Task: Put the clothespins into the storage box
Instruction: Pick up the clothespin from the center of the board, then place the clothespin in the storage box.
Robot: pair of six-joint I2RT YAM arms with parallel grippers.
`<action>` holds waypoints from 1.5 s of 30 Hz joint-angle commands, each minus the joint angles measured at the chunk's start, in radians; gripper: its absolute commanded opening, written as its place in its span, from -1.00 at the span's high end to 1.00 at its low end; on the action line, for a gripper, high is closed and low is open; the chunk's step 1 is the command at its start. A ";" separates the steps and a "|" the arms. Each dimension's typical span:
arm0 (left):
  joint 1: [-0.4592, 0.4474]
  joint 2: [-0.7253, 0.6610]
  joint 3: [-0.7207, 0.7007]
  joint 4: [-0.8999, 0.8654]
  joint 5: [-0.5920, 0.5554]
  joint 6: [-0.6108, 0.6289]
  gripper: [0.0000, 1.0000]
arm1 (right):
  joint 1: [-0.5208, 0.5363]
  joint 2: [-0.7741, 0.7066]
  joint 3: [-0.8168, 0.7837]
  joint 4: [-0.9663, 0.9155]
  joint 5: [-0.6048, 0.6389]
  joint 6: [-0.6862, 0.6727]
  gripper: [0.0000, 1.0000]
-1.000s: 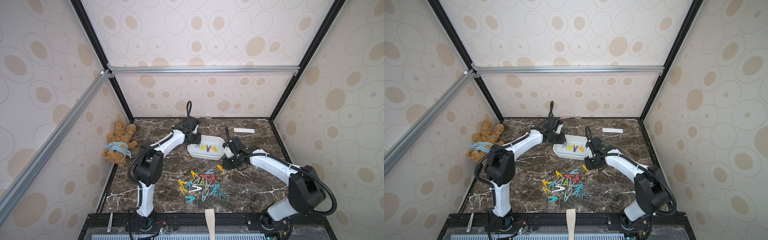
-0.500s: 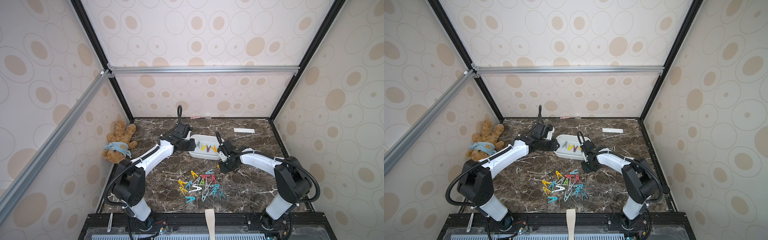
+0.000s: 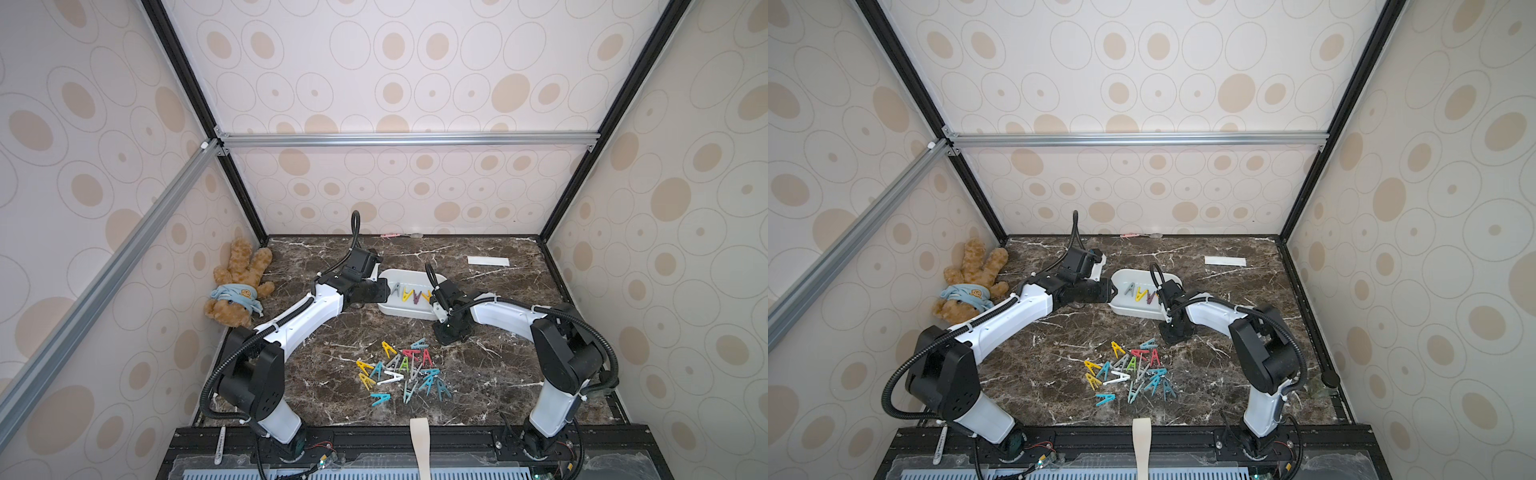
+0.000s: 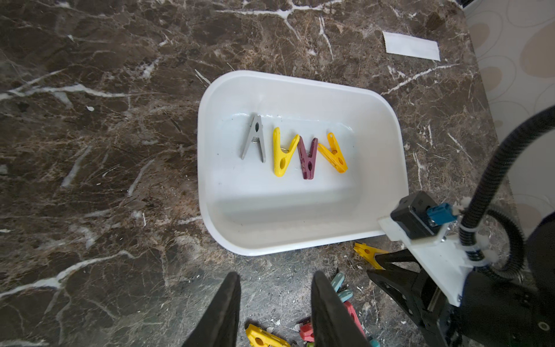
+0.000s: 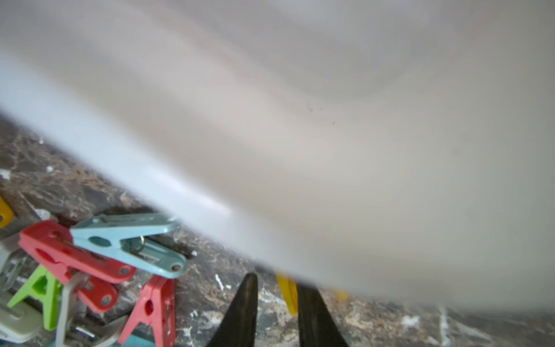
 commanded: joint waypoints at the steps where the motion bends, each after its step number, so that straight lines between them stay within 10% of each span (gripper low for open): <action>1: 0.008 -0.027 -0.004 0.000 -0.020 -0.014 0.20 | 0.002 0.024 0.026 -0.005 0.001 -0.013 0.53; 24: 0.033 -0.093 -0.098 0.087 -0.113 -0.073 0.16 | -0.001 -0.188 0.145 -0.227 -0.179 -0.028 1.00; 45: 0.071 -0.347 -0.373 -0.046 -0.151 -0.161 0.07 | -0.113 0.380 0.760 -0.236 -0.242 -0.025 0.94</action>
